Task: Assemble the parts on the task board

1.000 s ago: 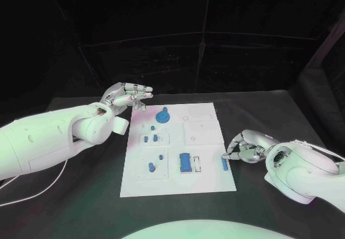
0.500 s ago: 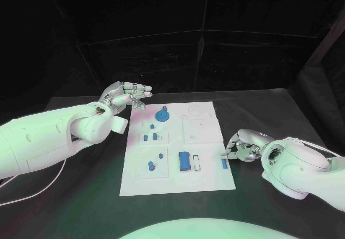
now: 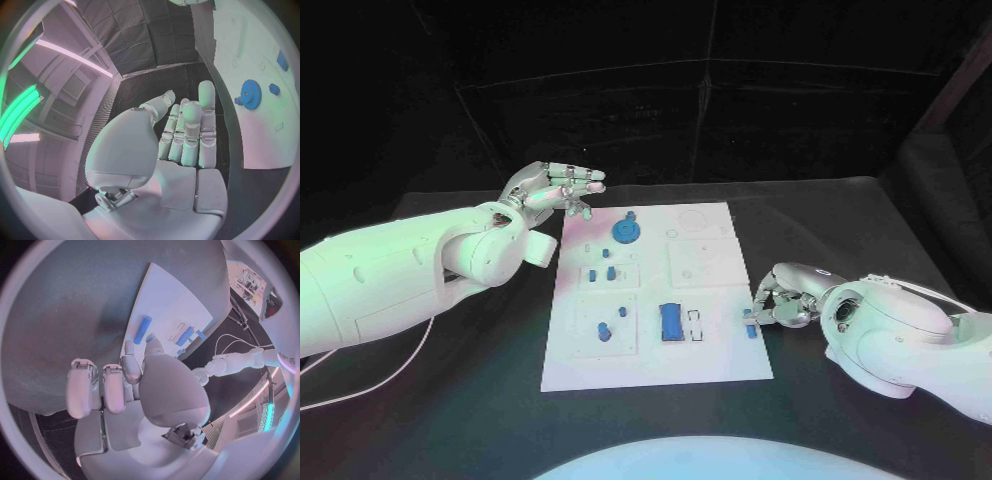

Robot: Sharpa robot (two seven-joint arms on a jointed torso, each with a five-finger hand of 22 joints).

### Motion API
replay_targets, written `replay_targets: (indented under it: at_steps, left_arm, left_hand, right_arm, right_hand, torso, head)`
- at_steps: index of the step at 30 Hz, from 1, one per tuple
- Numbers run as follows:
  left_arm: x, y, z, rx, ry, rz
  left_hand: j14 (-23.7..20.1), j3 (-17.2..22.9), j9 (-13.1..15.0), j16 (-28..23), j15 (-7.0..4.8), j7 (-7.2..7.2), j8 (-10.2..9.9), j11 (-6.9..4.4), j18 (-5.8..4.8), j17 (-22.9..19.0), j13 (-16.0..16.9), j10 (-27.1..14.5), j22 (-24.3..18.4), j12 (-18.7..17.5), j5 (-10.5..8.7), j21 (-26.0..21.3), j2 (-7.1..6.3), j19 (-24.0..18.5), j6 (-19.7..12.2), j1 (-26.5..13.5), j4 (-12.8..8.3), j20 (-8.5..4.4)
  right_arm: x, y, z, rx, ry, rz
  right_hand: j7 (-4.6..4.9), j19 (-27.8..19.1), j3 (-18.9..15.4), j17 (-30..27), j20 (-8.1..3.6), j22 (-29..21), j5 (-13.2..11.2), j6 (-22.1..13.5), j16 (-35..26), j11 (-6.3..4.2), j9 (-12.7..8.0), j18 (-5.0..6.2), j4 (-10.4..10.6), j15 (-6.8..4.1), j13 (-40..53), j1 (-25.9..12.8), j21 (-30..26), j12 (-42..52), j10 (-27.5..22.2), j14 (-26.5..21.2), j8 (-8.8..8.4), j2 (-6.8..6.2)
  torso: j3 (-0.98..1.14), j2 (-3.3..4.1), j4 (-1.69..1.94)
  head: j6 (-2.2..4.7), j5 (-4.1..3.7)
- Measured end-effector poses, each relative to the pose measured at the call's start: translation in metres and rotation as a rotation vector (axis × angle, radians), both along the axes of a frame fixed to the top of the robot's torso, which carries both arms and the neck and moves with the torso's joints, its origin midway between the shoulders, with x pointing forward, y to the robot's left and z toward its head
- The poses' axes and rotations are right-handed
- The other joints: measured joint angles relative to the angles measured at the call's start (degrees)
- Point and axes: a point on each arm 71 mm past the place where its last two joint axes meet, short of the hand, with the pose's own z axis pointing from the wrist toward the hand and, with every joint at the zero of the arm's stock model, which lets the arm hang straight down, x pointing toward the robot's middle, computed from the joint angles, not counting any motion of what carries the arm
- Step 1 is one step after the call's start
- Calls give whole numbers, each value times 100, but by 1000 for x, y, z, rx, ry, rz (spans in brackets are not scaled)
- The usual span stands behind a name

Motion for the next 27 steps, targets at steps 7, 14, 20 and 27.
replay_targets:
  at_steps: [7, 14, 20, 27]
  left_arm:
    - [0, 0, 0, 0, 0, 0]
    - [0, 1, 0, 0, 1, 0]
    - [0, 1, 0, 0, 2, 1]
    - [0, 2, 0, 1, 2, 1]
  left_hand:
    - [0, 0, 0, 0, 0, 0, 0, 0, 0, 0, 0, 0, 0, 0, 0, 0, 0, 0, 0, 0, 0, 0]
    - [0, -16, 0, 0, 0, 0, 0, 0, 0, 1, 0, 0, 1, 29, 0, 0, 0, 0, 0, 0, -16, 0]
    - [-20, -16, 0, 0, 21, 0, 22, 0, 0, -11, -1, 0, 0, 29, 0, 0, 0, 0, 0, 0, -16, 0]
    - [-21, -16, 0, 0, 20, 0, 22, 0, 0, -11, 4, 0, 1, 29, 0, 0, 0, 0, 0, 0, -16, 0]
  right_arm:
    - [0, 4, -2, -21, 12, 20]
    - [0, 12, -4, -38, 17, 47]
    - [2, 18, -5, -57, 11, 72]
    - [3, 25, -4, -76, -5, 102]
  right_hand:
    - [-2, 0, -16, 0, 0, 0, -25, 40, 0, 0, 25, 0, -16, 0, 0, 1, 22, 0, 0, 0, 0, -1]
    - [-35, 0, -35, -1, 0, 0, -30, 76, 0, -36, 86, 0, -108, 0, -2, 191, 22, -26, -8, 0, 3, -51]
    - [-36, 0, 3, -1, 0, 0, -30, 97, 0, -59, 131, 0, -226, 1, -32, 369, 22, -83, -16, 0, 17, -1]
    - [23, 0, 139, -1, 0, -1, -204, 57, 0, -42, 135, 0, -424, 12, -63, 671, 22, -149, -42, -9, -116, 78]
  torso:
    - [-1, 0, 0]
    - [-3, 2, 3]
    - [-3, 2, 5]
    - [-2, 2, 5]
  head:
    - [-8, -4]
    - [-14, -6]
    - [-17, 5]
    - [-15, 12]
